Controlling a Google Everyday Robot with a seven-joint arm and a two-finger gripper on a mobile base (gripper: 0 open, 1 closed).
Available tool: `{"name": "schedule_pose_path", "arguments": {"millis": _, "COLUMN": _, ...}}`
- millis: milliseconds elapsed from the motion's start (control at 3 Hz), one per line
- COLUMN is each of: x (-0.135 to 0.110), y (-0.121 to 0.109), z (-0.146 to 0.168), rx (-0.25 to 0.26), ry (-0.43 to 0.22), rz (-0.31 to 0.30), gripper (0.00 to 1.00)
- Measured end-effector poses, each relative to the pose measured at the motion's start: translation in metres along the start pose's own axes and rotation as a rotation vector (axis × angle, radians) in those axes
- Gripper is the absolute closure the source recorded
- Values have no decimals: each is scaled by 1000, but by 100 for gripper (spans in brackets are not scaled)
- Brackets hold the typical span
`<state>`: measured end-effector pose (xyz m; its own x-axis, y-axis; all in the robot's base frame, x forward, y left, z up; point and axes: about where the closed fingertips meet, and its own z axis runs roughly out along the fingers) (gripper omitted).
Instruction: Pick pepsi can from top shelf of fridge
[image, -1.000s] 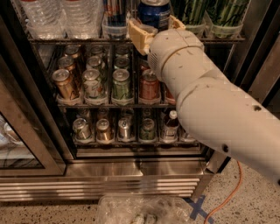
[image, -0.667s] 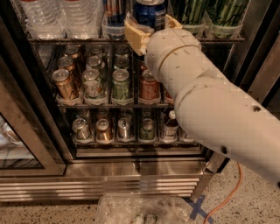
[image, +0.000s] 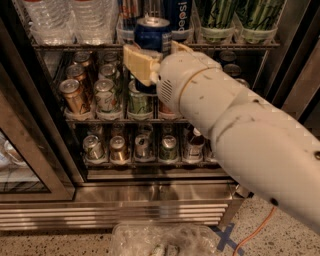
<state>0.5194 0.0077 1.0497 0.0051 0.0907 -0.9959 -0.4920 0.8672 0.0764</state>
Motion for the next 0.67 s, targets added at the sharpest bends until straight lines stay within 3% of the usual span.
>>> {"name": "schedule_pose_path", "arguments": {"millis": 333, "x": 35, "y": 6, "z": -31, "rx": -102, "ry": 76, "rz": 106, "gripper": 100}}
{"name": "schedule_pose_path", "arguments": {"millis": 667, "x": 42, "y": 46, "z": -68, "rx": -210, "ry": 122, "rz": 172, "gripper": 100}}
